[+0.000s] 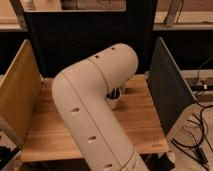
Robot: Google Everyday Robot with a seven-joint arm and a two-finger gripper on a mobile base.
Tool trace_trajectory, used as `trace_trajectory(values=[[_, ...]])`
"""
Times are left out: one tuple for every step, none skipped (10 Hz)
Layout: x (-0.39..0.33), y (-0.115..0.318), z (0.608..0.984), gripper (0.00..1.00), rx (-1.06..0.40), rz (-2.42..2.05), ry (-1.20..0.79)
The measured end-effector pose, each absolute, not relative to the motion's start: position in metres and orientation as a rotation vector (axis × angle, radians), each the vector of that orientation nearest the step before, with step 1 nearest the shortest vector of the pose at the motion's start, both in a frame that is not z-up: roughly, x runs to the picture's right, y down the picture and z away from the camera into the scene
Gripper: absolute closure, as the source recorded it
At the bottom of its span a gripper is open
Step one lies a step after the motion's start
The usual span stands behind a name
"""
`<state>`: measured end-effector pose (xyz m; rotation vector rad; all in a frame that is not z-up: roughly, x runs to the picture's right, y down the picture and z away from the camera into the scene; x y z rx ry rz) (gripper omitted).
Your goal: Drag the ceramic bowl in a circle
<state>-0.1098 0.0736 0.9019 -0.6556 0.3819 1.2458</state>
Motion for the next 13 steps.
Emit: trace_trajectory(values=[[-0.109, 0.071, 0.897, 1.00, -0.636, 1.245, 0.374], [-0.102, 0.067, 0.892, 1.00, -0.605, 1.248, 0.379], [-0.089, 0.062, 0.887, 1.00, -0.562, 1.259, 0.397], [-0.083, 0.058, 0.884, 1.00, -0.540, 1.270, 0.408], [-0.075, 0.050, 0.880, 1.00, -0.510, 1.295, 0.426], [-0.070, 0.044, 0.878, 1.00, -0.497, 1.315, 0.443], [-0.066, 0.038, 0.878, 1.00, -0.489, 1.330, 0.458], [-0.064, 0.033, 0.878, 1.00, -0.486, 1.348, 0.470], [-0.063, 0.026, 0.880, 1.00, -0.482, 1.367, 0.485], [-0.065, 0.020, 0.883, 1.00, -0.480, 1.372, 0.492], [-0.068, 0.017, 0.886, 1.00, -0.484, 1.375, 0.497], [-0.077, 0.014, 0.888, 1.00, -0.491, 1.364, 0.495], [-0.093, 0.012, 0.890, 1.00, -0.500, 1.336, 0.480]])
